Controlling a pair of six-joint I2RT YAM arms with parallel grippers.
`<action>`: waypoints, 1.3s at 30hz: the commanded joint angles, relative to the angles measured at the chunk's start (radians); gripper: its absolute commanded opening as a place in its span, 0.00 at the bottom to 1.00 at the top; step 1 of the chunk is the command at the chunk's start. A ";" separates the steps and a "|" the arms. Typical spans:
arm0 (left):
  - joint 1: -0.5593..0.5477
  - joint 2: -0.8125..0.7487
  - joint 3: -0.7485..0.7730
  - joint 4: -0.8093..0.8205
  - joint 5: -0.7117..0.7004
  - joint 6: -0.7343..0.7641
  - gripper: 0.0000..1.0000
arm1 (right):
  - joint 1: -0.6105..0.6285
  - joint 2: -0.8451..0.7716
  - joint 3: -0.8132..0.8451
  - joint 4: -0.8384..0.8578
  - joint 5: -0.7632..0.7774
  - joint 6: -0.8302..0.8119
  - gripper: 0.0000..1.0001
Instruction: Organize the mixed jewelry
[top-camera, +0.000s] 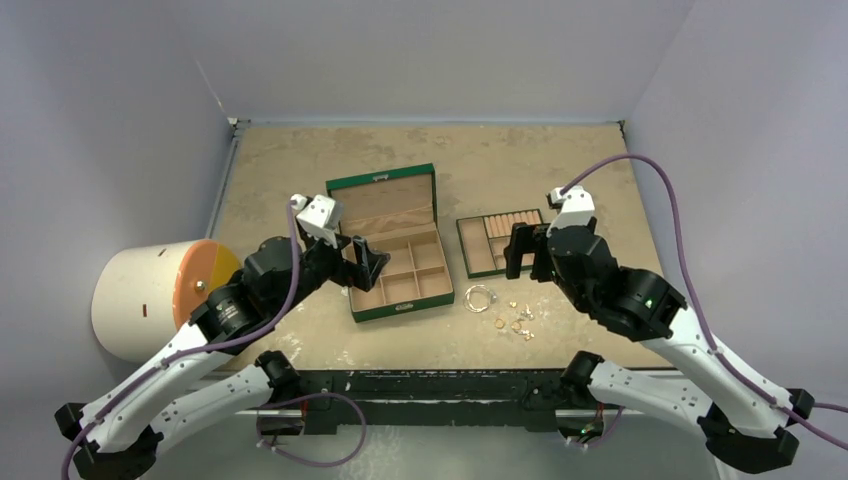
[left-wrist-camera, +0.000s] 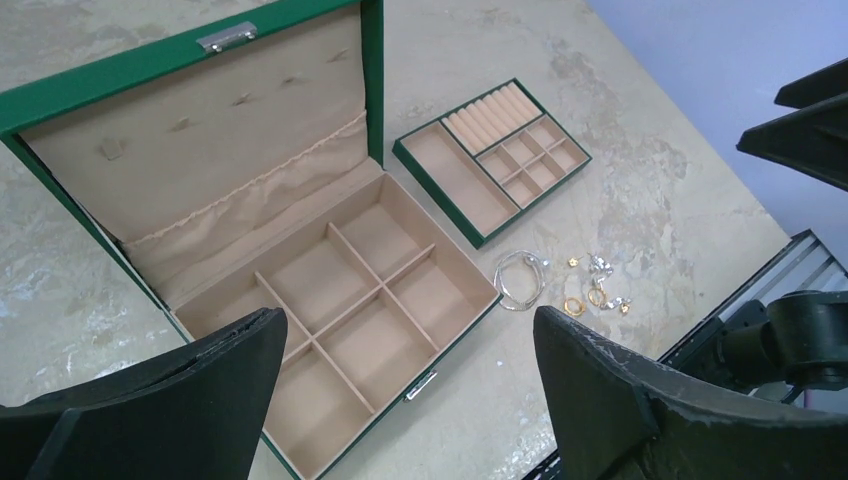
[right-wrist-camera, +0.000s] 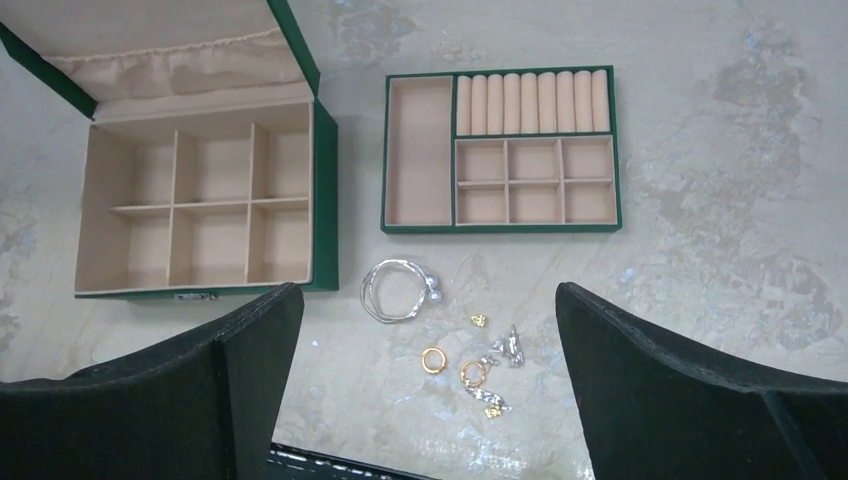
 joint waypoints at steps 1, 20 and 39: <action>-0.005 0.018 -0.006 0.041 0.016 -0.015 0.94 | 0.004 0.028 -0.003 -0.026 0.018 0.021 0.99; -0.005 0.003 -0.013 0.044 0.050 -0.023 0.94 | 0.001 0.150 -0.098 -0.112 -0.040 0.159 0.94; -0.004 0.016 -0.017 0.028 0.040 -0.019 0.94 | -0.194 0.284 -0.337 0.264 -0.293 0.143 0.77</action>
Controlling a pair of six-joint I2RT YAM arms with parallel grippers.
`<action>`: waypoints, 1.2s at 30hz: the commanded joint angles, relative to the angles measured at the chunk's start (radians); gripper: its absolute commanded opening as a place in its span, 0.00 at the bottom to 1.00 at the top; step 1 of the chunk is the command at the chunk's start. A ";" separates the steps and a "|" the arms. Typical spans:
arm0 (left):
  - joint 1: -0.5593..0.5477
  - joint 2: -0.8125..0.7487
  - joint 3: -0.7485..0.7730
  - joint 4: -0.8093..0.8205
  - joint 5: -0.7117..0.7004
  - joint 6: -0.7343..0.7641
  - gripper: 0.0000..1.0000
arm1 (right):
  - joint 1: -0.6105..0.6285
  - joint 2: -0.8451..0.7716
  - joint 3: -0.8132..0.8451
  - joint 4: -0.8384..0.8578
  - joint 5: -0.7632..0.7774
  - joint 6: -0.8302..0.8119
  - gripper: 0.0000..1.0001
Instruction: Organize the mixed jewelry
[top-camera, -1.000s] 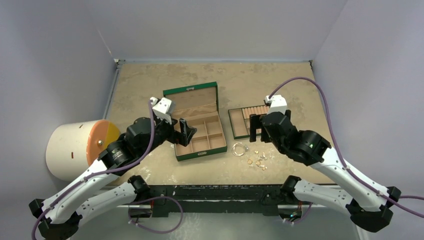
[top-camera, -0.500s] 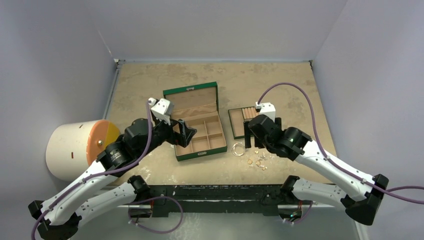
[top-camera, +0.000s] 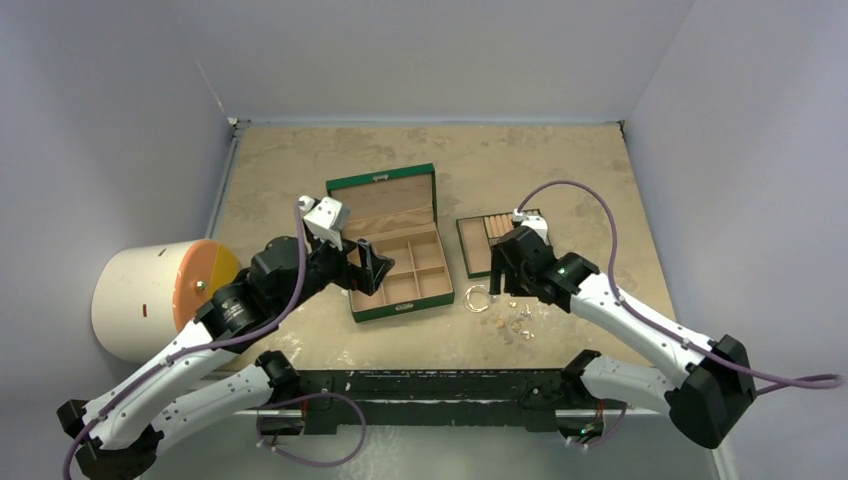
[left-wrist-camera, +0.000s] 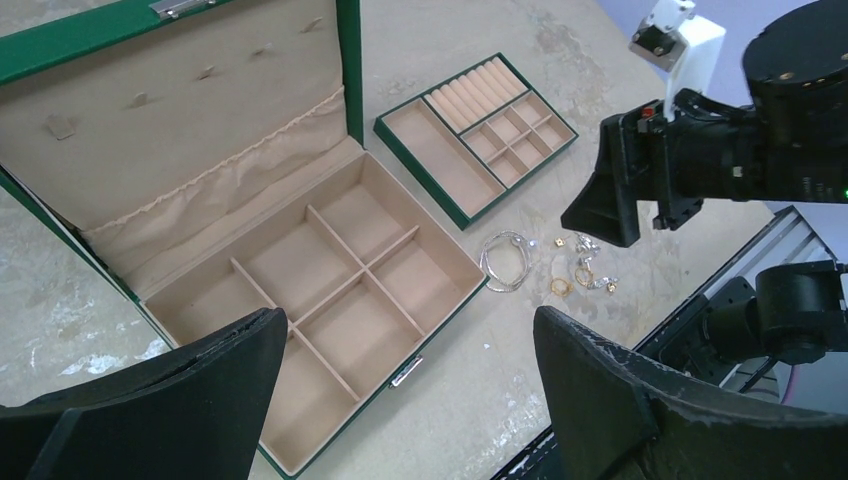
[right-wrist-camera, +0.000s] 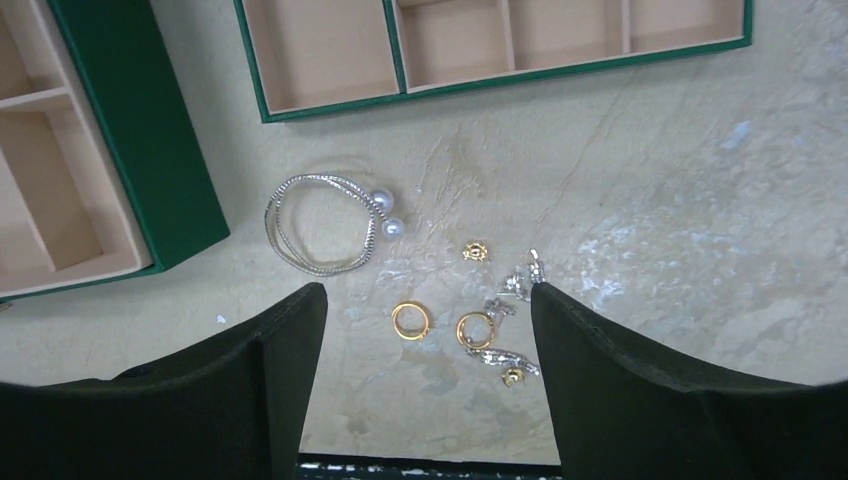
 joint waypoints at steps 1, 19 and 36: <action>-0.004 0.006 0.000 0.029 -0.010 0.001 0.94 | -0.019 0.055 -0.031 0.148 -0.080 -0.002 0.76; -0.004 0.035 0.004 0.014 -0.024 0.015 0.94 | -0.034 0.255 -0.085 0.339 -0.140 -0.062 0.56; -0.004 0.043 0.005 0.009 -0.025 0.018 0.94 | -0.036 0.339 -0.109 0.383 -0.164 -0.080 0.35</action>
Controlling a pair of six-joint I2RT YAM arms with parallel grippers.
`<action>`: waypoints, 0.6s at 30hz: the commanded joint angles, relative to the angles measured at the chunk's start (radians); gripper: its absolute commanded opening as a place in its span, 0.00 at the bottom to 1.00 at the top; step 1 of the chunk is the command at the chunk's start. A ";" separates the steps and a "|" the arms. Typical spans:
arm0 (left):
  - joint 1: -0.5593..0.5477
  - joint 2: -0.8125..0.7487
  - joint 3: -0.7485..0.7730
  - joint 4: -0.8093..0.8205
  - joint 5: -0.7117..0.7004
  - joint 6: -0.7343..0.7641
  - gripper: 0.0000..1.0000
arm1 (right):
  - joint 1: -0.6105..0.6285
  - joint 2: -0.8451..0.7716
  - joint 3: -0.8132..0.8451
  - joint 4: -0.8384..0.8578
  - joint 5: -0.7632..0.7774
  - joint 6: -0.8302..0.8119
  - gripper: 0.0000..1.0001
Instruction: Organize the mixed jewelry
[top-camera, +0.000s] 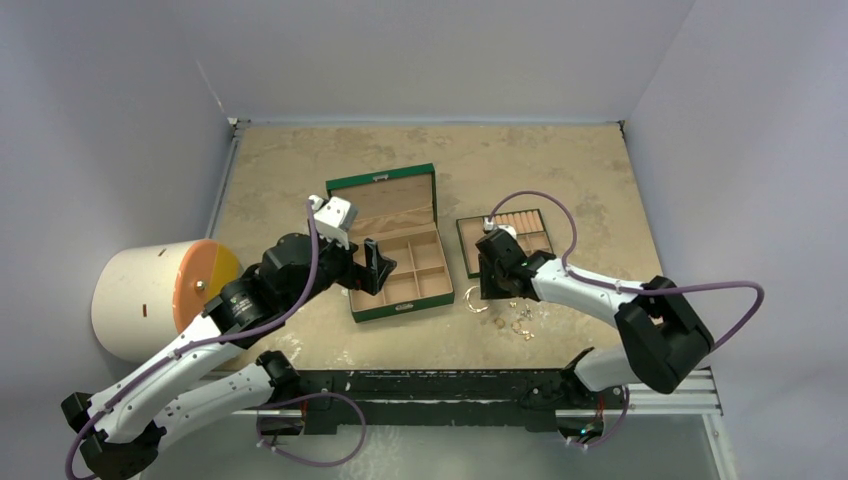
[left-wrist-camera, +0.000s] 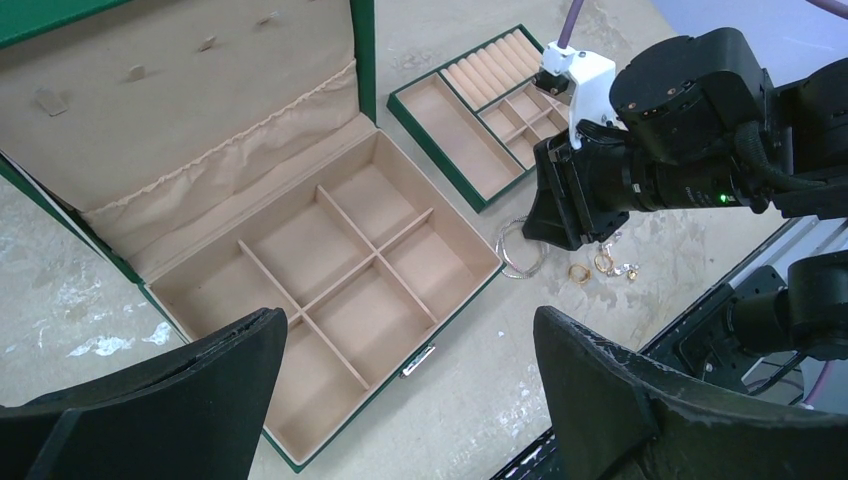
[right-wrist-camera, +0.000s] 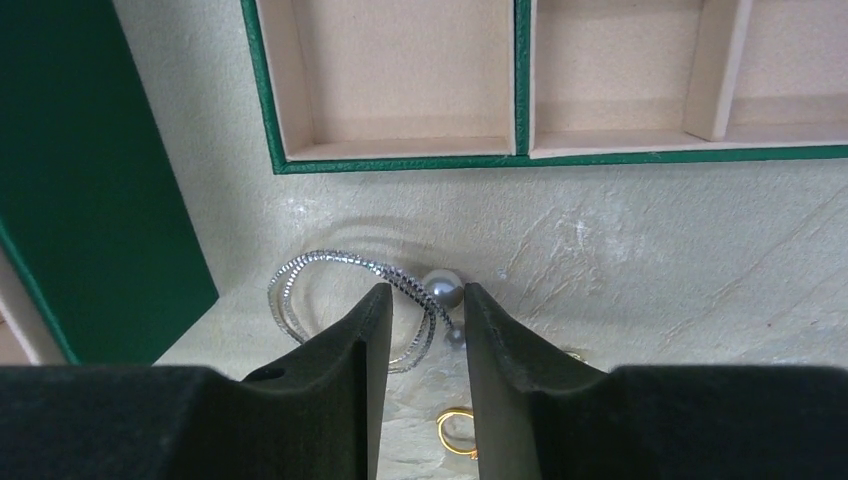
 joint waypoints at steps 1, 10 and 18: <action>-0.004 -0.002 0.005 0.027 -0.013 0.016 0.94 | -0.005 0.010 -0.007 0.022 0.000 -0.016 0.34; -0.005 -0.003 0.006 0.025 -0.015 0.018 0.94 | -0.004 -0.006 -0.005 0.004 0.015 -0.015 0.11; -0.005 -0.008 0.006 0.025 -0.013 0.020 0.94 | -0.003 -0.069 0.018 -0.044 0.060 -0.019 0.00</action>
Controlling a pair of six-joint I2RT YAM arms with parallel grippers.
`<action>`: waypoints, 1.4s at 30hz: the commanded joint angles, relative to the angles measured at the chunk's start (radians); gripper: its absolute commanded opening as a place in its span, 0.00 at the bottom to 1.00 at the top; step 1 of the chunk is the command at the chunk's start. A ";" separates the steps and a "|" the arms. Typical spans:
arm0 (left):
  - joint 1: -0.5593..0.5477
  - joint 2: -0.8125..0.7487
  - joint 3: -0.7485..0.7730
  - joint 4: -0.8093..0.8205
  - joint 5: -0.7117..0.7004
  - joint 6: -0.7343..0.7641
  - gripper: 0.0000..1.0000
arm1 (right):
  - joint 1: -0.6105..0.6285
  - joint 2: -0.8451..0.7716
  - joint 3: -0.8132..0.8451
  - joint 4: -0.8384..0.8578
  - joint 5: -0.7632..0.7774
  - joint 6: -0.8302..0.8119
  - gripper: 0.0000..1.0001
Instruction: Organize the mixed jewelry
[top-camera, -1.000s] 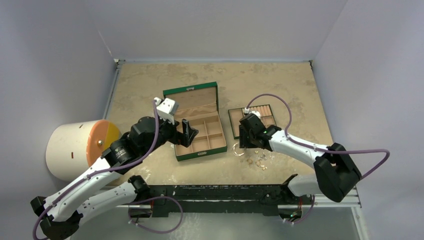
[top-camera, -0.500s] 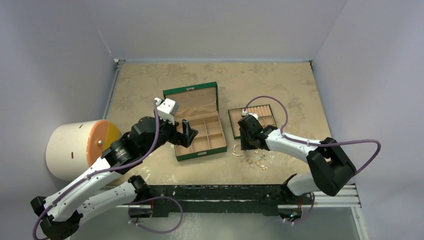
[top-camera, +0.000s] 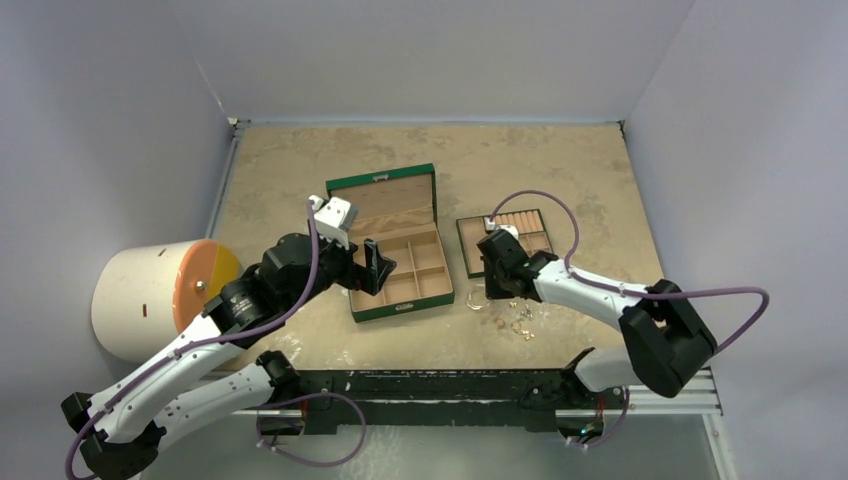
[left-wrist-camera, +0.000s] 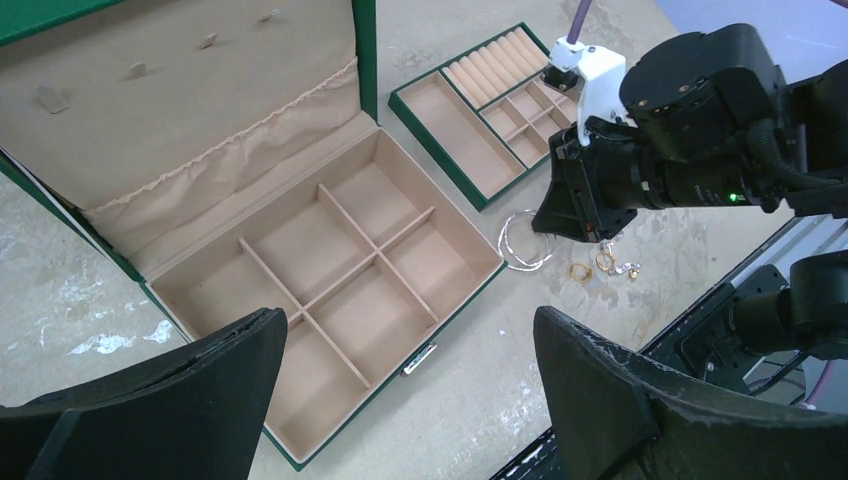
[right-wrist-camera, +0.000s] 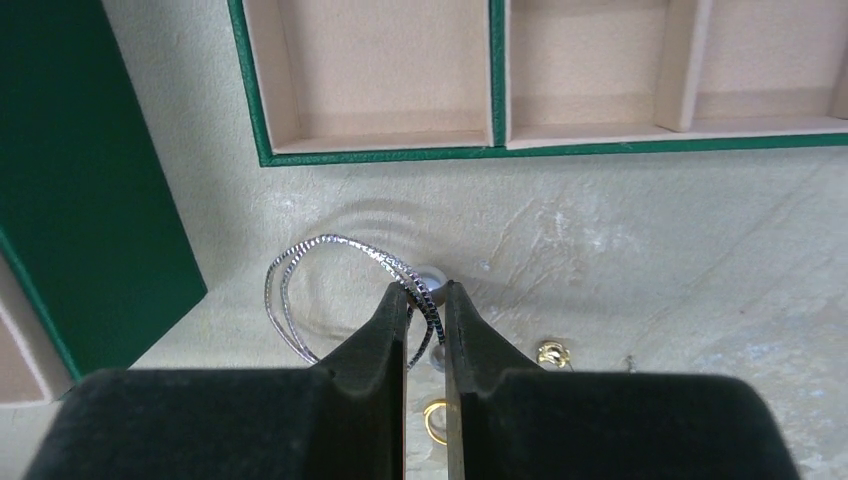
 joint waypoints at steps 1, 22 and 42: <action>-0.004 -0.009 0.007 0.030 -0.011 0.019 0.94 | -0.003 -0.083 0.027 -0.044 0.049 -0.010 0.00; -0.002 -0.091 0.010 0.018 -0.122 0.010 0.94 | 0.137 -0.153 0.384 -0.183 0.060 -0.095 0.00; 0.051 -0.190 0.002 0.017 -0.246 -0.021 0.94 | 0.231 0.327 0.676 0.006 0.082 -0.019 0.00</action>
